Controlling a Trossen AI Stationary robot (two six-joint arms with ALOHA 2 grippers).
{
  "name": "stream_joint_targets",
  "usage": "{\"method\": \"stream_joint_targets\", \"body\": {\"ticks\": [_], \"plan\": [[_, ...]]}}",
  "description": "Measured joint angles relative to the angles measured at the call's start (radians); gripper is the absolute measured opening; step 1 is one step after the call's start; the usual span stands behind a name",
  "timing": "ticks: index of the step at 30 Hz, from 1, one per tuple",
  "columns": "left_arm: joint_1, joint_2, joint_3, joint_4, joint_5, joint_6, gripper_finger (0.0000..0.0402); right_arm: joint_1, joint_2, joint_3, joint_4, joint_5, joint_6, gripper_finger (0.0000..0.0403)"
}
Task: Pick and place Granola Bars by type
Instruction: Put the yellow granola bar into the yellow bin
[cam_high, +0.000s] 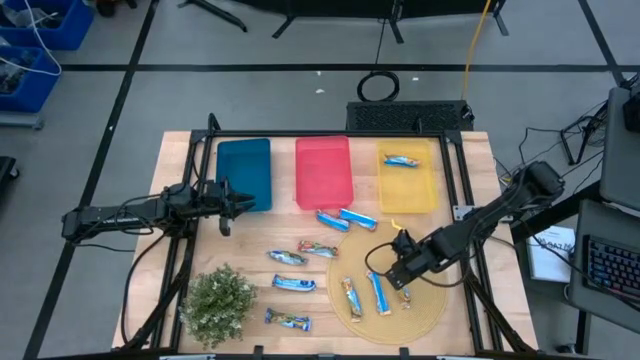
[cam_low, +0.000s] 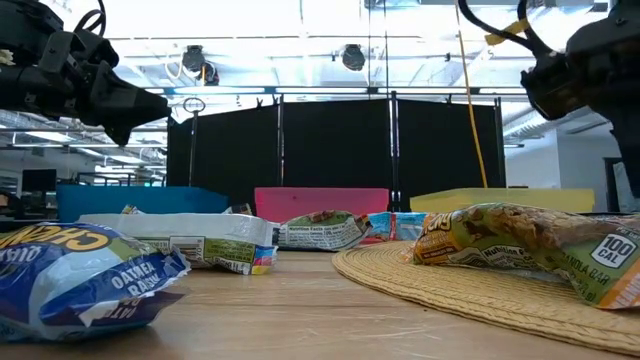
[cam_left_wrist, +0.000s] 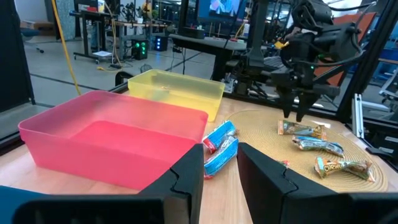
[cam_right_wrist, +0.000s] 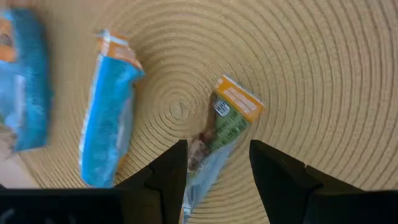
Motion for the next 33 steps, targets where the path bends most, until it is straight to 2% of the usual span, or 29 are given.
{"method": "stream_joint_targets", "body": {"ticks": [22, 25, 29, 30, 33], "plan": [[0.000, 0.000, 0.000, 0.000, 0.000, 0.000, 0.0104, -0.001, 0.094, 0.000, 0.058, 0.051, -0.010, 0.0157], [0.000, 0.000, 0.000, 0.000, 0.000, 0.000, 0.0104, -0.001, 0.102, -0.001, 0.058, 0.047, -0.043, 0.0125], [0.000, 0.000, 0.000, 0.000, 0.000, 0.000, 0.0104, -0.001, 0.102, -0.001, 0.059, 0.046, -0.099, 0.0035], [0.000, 0.000, 0.000, 0.000, 0.000, 0.000, 0.0104, -0.001, 0.101, -0.001, 0.060, 0.047, -0.118, 0.0022], [0.000, 0.000, 0.000, 0.000, 0.000, 0.000, 0.0104, -0.001, 0.099, -0.001, 0.060, 0.050, -0.150, 0.0017]]}}
